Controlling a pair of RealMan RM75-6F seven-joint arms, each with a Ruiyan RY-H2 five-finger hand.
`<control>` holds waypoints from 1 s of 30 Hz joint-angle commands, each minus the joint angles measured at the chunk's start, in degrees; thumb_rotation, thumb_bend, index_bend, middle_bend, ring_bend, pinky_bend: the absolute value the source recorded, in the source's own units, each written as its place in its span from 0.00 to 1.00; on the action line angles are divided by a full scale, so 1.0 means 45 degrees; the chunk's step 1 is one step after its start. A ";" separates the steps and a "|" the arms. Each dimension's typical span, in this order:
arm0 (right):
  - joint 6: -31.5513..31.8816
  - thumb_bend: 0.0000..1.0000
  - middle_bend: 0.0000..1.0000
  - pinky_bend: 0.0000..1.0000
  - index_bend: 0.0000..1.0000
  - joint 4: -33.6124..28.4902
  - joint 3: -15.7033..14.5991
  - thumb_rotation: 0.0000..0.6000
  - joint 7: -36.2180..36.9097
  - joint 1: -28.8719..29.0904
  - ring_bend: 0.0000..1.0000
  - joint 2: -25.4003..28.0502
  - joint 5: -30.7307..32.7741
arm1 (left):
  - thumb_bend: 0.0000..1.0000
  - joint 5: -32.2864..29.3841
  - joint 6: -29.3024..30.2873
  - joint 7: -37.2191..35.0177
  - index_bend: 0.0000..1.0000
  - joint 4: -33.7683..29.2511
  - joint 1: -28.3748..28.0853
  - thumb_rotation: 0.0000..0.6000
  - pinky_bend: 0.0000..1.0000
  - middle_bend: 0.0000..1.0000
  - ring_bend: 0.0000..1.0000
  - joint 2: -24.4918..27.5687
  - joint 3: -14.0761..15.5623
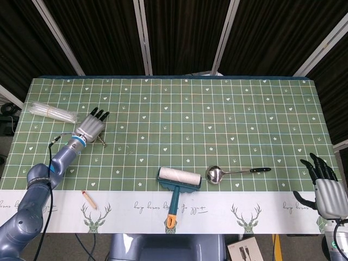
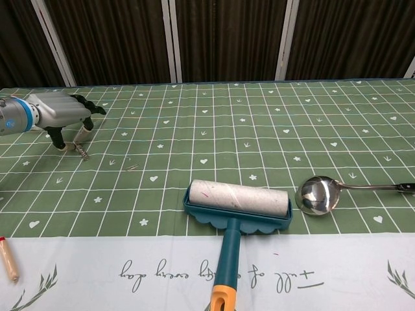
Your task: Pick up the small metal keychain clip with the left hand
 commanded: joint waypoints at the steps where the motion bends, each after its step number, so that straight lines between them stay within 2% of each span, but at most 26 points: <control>1: -0.0017 0.11 0.00 0.13 0.12 -0.0013 -0.0004 1.00 0.0018 0.0000 0.00 0.0004 0.0009 | 0.35 -0.0025 0.0140 0.0027 0.62 -0.0024 0.0023 1.00 0.00 0.00 0.00 0.0054 -0.0016; 10: 0.0001 0.11 0.00 0.13 0.12 0.0006 -0.0003 1.00 0.0041 0.0005 0.00 0.0005 -0.0035 | 0.37 0.0033 0.1348 0.0371 0.63 -0.0374 -0.0266 1.00 0.00 0.00 0.00 0.0637 -0.0077; 16: 0.0008 0.11 0.00 0.13 0.12 0.0042 0.0002 1.00 0.0059 0.0013 0.00 0.0007 -0.0058 | 0.38 0.0277 0.2692 0.1051 0.63 -0.0958 -0.0572 1.00 0.00 0.00 0.00 0.1251 -0.0026; 26: 0.0049 0.11 0.00 0.13 0.12 0.0052 -0.0033 1.00 0.0186 0.0016 0.00 0.0031 -0.0214 | 0.39 0.2060 0.6198 0.4268 0.64 -0.1647 -0.1116 1.00 0.00 0.02 0.00 0.2403 0.1088; 30: 0.0123 0.12 0.00 0.13 0.12 0.0048 -0.0092 1.00 0.0261 0.0010 0.00 0.0051 -0.0419 | 0.41 0.2716 0.6702 0.5346 0.64 -0.2131 -0.1422 1.00 0.00 0.03 0.00 0.2849 0.1547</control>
